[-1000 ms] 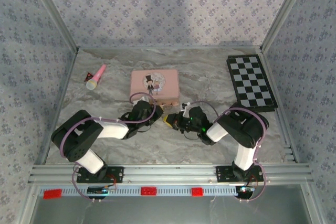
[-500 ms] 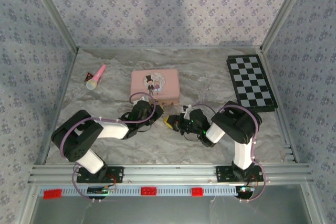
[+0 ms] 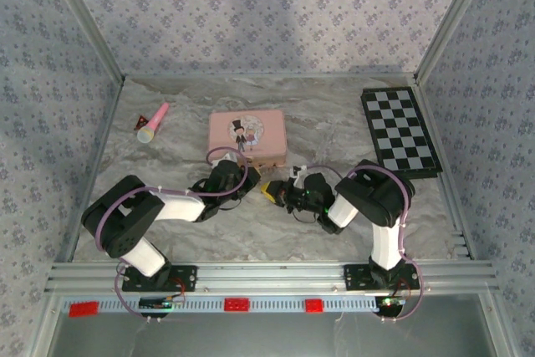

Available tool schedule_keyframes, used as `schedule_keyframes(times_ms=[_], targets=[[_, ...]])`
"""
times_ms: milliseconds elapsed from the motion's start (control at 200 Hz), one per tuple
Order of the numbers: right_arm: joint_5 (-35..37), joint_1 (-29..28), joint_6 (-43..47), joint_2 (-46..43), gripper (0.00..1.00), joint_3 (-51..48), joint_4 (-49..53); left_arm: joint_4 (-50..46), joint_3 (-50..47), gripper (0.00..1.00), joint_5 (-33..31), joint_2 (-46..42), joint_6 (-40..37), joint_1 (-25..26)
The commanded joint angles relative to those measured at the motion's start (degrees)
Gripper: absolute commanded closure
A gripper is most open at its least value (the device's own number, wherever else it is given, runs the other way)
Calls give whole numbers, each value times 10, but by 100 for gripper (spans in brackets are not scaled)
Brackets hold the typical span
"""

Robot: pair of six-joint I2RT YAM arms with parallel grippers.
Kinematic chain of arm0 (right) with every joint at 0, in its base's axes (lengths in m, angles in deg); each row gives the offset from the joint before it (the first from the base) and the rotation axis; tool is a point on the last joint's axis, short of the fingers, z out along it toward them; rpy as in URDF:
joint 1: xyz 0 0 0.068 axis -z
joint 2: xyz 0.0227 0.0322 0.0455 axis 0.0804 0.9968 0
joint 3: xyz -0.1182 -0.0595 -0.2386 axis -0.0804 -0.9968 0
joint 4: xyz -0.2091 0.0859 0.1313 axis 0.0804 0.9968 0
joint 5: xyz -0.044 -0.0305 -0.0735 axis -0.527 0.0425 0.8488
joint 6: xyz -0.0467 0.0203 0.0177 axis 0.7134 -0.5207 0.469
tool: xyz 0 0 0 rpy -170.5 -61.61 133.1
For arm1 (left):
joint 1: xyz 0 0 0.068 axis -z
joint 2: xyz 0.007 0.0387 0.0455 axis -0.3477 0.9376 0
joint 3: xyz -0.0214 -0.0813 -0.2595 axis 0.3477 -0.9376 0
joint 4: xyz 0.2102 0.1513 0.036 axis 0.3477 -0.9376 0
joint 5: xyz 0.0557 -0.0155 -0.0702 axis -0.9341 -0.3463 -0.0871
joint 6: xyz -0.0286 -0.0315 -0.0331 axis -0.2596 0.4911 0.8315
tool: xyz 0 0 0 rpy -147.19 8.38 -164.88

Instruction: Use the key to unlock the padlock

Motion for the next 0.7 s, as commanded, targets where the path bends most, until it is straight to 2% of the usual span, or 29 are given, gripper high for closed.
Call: schedule_keyframes(times_ms=[0,695], targets=[[2,6,-5,5,100,-4,-17,64,14,100,9,-14,-4,6],[-9,10,-20,-1,100,10,-18,89,17,100,25,-10,0,6]])
